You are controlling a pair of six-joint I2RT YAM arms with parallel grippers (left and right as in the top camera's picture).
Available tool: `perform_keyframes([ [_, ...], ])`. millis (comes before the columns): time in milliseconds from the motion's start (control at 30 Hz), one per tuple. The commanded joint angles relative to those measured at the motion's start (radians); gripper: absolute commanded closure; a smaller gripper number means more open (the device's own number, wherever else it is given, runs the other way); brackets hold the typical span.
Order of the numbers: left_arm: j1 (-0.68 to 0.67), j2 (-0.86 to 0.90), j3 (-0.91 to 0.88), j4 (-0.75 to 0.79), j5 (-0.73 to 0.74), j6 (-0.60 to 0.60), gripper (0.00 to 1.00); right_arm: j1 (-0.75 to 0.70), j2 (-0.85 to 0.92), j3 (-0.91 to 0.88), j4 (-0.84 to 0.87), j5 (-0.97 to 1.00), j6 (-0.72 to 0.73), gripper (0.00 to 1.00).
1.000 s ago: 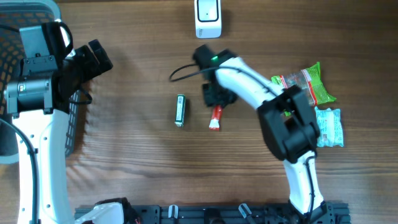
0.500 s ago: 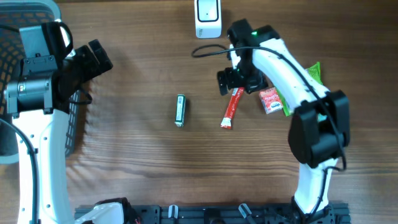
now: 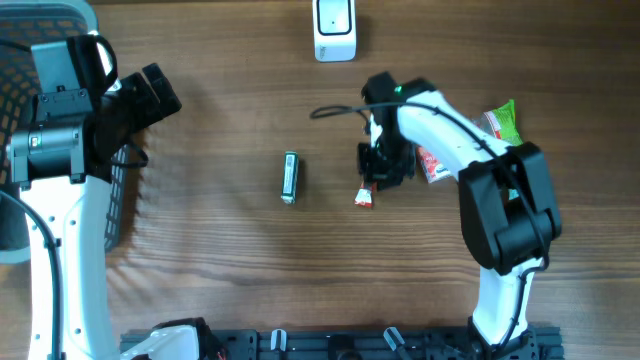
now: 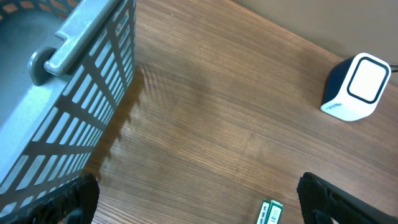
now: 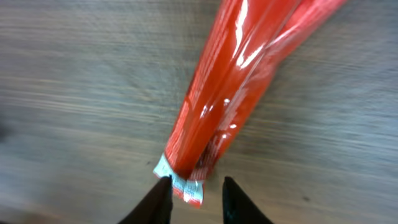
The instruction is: Scan the item barcode
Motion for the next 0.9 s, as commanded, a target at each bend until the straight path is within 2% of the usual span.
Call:
perform_keyframes([
  [0, 0.004, -0.007, 0.010, 0.002, -0.006, 0.020, 0.00, 0.009, 0.000, -0.051, 0.049, -0.024, 0.042, 0.66],
  [67, 0.004, -0.007, 0.010, 0.002, -0.006, 0.020, 0.00, 0.010, 0.000, -0.055, 0.080, -0.011, 0.043, 0.63],
  [333, 0.004, -0.007, 0.010, 0.002, -0.006, 0.020, 0.00, 0.009, 0.000, -0.055, 0.111, 0.097, 0.056, 0.67],
  [533, 0.004, -0.007, 0.010, 0.002, -0.006, 0.020, 0.00, 0.009, 0.000, -0.055, 0.120, 0.124, 0.056, 0.64],
  [600, 0.004, -0.007, 0.010, 0.002, -0.006, 0.020, 0.00, 0.009, 0.000, -0.055, 0.127, 0.124, 0.055, 0.69],
  [667, 0.004, -0.007, 0.010, 0.002, -0.006, 0.020, 0.00, 0.009, 0.000, -0.055, 0.123, 0.119, 0.010, 0.89],
  [700, 0.004, -0.007, 0.010, 0.002, -0.006, 0.020, 0.00, 0.008, -0.002, -0.055, 0.121, 0.116, -0.013, 0.94],
  [767, 0.004, -0.007, 0.010, 0.002, -0.006, 0.020, 0.00, 0.006, -0.002, -0.054, 0.112, 0.112, -0.021, 0.93],
  [833, 0.004, -0.007, 0.010, 0.002, -0.006, 0.020, 0.00, 0.005, -0.002, -0.054, 0.105, 0.108, -0.023, 0.81],
  [867, 0.004, -0.007, 0.010, 0.002, -0.006, 0.020, 0.00, 0.005, -0.002, -0.054, 0.104, 0.107, -0.045, 0.79],
])
